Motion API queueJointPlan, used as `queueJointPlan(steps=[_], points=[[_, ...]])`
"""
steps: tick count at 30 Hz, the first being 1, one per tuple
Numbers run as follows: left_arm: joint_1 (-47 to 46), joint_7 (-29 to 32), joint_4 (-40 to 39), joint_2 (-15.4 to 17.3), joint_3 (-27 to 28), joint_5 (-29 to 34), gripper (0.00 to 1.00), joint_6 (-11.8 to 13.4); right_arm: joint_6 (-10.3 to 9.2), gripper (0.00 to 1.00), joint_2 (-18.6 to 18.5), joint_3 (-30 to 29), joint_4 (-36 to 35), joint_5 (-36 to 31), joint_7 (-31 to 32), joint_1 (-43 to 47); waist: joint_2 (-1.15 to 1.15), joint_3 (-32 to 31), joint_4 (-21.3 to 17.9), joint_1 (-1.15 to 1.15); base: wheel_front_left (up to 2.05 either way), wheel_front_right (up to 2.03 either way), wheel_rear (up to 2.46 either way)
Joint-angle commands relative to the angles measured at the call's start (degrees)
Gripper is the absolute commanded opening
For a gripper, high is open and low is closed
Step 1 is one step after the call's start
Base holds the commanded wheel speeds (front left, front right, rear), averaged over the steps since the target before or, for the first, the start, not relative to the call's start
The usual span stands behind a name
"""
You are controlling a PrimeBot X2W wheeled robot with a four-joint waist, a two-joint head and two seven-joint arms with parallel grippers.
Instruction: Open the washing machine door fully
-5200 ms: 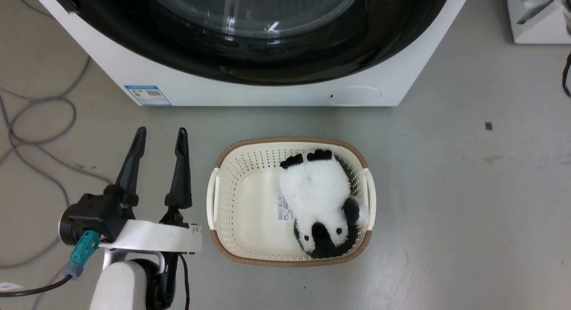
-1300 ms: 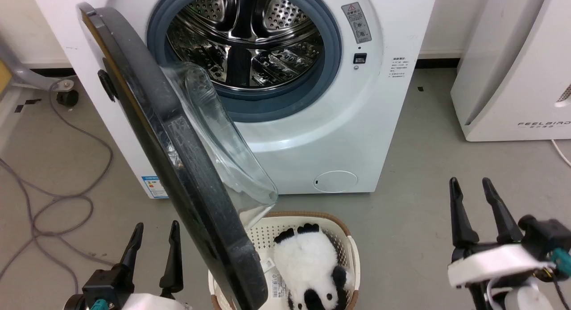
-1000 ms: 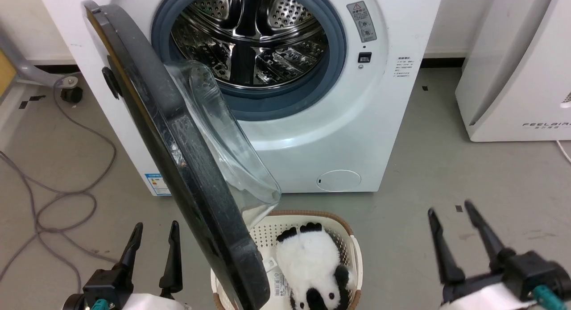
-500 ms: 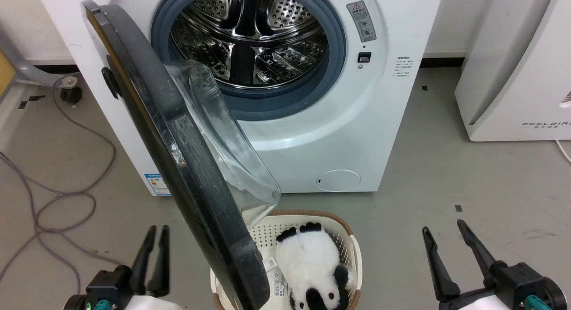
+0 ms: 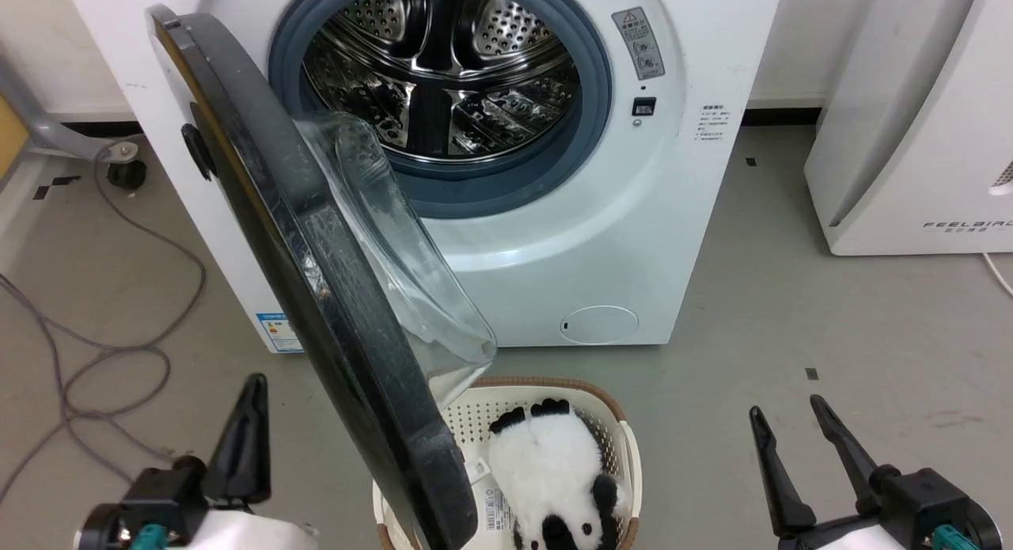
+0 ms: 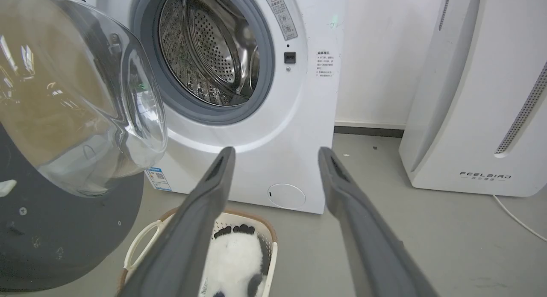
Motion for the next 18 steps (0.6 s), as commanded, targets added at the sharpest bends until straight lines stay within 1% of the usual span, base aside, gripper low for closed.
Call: queueJointPlan(steps=[1, 6, 11, 15, 18], points=[[-1.01, -0.24, -1.14, 0.75, 0.46, 0.14, 0.0, 0.42, 0.05, 1.0, 0.24, -0.03, 0.21, 0.37, -0.45, 0.31, 0.0, -0.1, 0.01, 0.0, 0.0, 0.0, 0.0], [-3.03, 0.62, -5.71, 2.54, 2.38, 0.53, 0.0, 2.07, 0.05, 1.0, 0.25, 0.06, 0.48, 0.61, -0.48, 0.34, 0.0, -0.11, -0.02, 0.0, 0.0, 0.0, 0.0], [-6.68, 1.29, -14.02, 4.18, 3.76, 0.77, 0.0, 3.17, 0.05, 1.0, 0.25, -0.09, 0.85, 0.91, -0.5, -0.09, 0.0, 0.29, 0.01, 0.0, 0.0, 0.0, 0.0], [-10.29, 1.15, -22.08, 5.2, 3.63, 0.84, 0.0, 3.03, 0.05, 1.0, 0.25, -0.03, 1.26, 1.02, -0.62, -0.52, 0.0, 0.42, -0.04, 0.0, 0.0, 0.0, 0.0], [-12.96, 0.99, -28.17, 5.59, 2.85, 0.28, 0.0, 2.45, 0.05, 1.0, 0.25, -0.02, 1.48, 0.91, -0.66, -0.71, 0.0, 0.42, -0.11, 0.0, 0.0, 0.0, 0.0]])
